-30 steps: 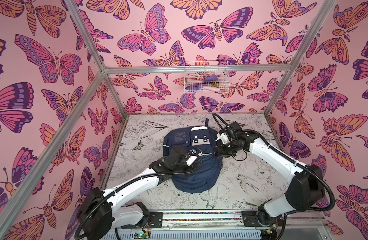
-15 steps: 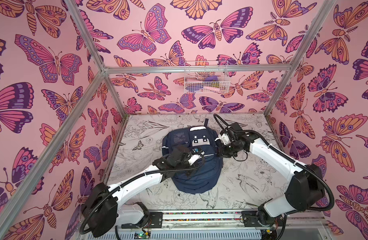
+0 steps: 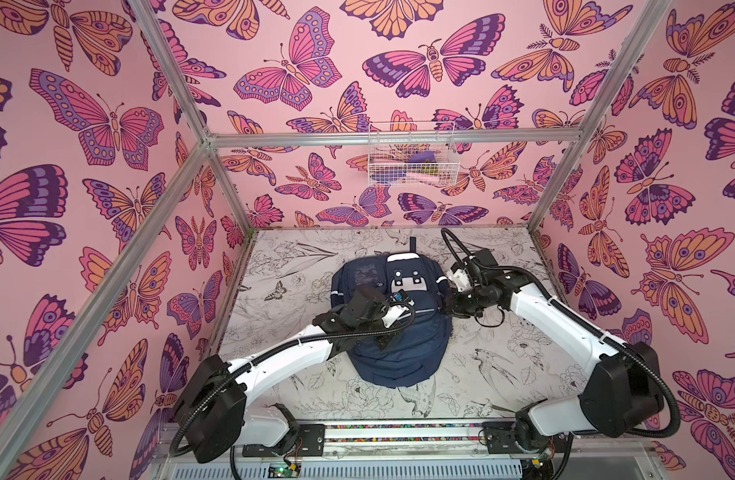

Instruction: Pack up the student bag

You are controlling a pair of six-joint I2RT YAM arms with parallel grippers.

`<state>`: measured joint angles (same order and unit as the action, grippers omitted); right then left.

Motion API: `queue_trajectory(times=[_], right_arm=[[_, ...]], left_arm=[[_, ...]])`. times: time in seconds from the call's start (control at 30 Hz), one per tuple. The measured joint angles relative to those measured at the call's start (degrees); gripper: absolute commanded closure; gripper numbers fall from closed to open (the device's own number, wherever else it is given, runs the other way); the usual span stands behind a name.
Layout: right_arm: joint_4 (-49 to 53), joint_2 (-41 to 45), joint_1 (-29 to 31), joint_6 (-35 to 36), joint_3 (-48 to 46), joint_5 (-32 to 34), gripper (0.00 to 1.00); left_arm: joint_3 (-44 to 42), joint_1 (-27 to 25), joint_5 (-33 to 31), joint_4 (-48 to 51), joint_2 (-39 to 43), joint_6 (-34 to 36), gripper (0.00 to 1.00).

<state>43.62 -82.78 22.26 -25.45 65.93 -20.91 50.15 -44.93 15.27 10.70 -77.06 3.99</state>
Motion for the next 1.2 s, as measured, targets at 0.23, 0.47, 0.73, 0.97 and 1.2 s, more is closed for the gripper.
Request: queue_trajectory(times=[0.23,0.47,0.73,0.97,1.2], right_arm=[[0.8,0.4,0.0,0.3,0.3,-0.2,0.98],[1.8,-1.5,0.0,0.3,1.6,-0.4,0.74],[1.7,-1.2,-4.3,0.4,4.7,7.1,0.43],[1.1,6.5,-4.2,1.1,10.3,13.1,0.39],[-9.8,20.2,-4.2,2.5,2.4,24.0,0.15]], left_arm=[[-0.7,0.0,0.2,0.0,0.9,-0.5,1.00],[-0.7,0.0,0.0,0.2,0.9,-0.4,1.00],[1.8,0.4,0.8,11.1,1.1,-2.0,0.52],[16.3,0.6,-3.5,13.5,4.1,-7.5,0.01],[21.6,3.5,-25.0,11.8,7.5,-10.5,0.00]])
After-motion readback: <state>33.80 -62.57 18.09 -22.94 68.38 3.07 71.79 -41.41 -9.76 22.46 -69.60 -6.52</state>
